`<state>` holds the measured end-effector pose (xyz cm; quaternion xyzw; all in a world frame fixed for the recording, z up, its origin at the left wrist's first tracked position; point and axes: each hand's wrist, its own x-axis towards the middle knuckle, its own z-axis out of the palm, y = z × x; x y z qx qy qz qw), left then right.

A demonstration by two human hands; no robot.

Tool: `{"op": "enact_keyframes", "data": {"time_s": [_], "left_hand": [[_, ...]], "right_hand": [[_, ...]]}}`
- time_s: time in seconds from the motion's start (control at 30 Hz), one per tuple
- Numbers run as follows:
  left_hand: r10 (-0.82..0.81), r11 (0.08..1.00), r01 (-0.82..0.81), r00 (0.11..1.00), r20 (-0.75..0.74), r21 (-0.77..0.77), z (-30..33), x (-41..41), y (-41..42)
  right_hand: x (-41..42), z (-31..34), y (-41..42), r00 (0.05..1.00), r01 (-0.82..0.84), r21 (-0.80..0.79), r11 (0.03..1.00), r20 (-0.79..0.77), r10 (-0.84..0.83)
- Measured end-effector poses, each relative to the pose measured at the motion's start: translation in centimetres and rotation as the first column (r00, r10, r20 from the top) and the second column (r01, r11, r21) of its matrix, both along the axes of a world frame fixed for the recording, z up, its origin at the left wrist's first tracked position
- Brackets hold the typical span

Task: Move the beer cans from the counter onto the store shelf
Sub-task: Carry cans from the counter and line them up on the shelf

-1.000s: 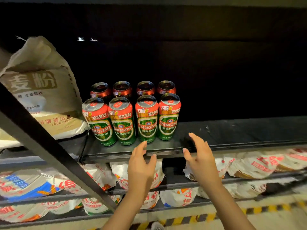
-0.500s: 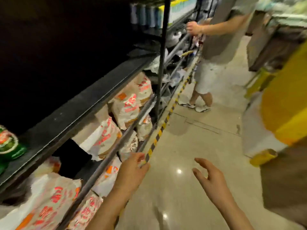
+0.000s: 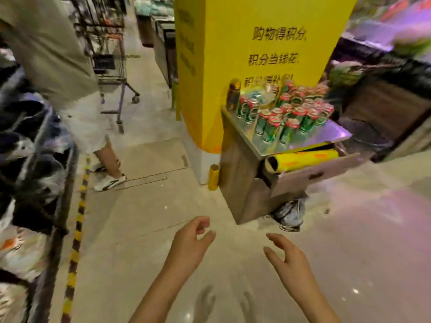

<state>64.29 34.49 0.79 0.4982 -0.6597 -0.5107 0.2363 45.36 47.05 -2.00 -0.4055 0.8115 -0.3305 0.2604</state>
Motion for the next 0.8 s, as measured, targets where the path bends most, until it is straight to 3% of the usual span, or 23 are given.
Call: {"op": "enact_keyframes", "data": {"time_s": [0.27, 0.57, 0.7, 0.8], "left_hand": [[-0.185, 0.983, 0.185, 0.982, 0.030, 0.021, -1.2, -13.6, -4.2], [-0.163, 0.986, 0.163, 0.986, -0.020, -0.025, -1.3, -30.1, -15.8], [-0.234, 0.972, 0.233, 0.972, -0.024, -0.037, 0.0, -38.6, -19.7], [-0.295, 0.953, 0.294, 0.956, 0.003, -0.069, 0.9, -44.6, -21.6]], "right_hand": [[-12.5, 0.7, -1.7, 0.982, 0.188, -0.099, 0.977, 0.046, -0.184], [-28.2, 3.1, -13.1, 0.986, 0.163, -0.124, 0.979, 0.046, -0.158], [-35.6, 3.5, -16.2, 0.983, 0.181, -0.147, 0.972, 0.013, -0.181], [-40.3, 3.5, -17.3, 0.969, 0.244, -0.140, 0.960, 0.073, -0.236]]}}
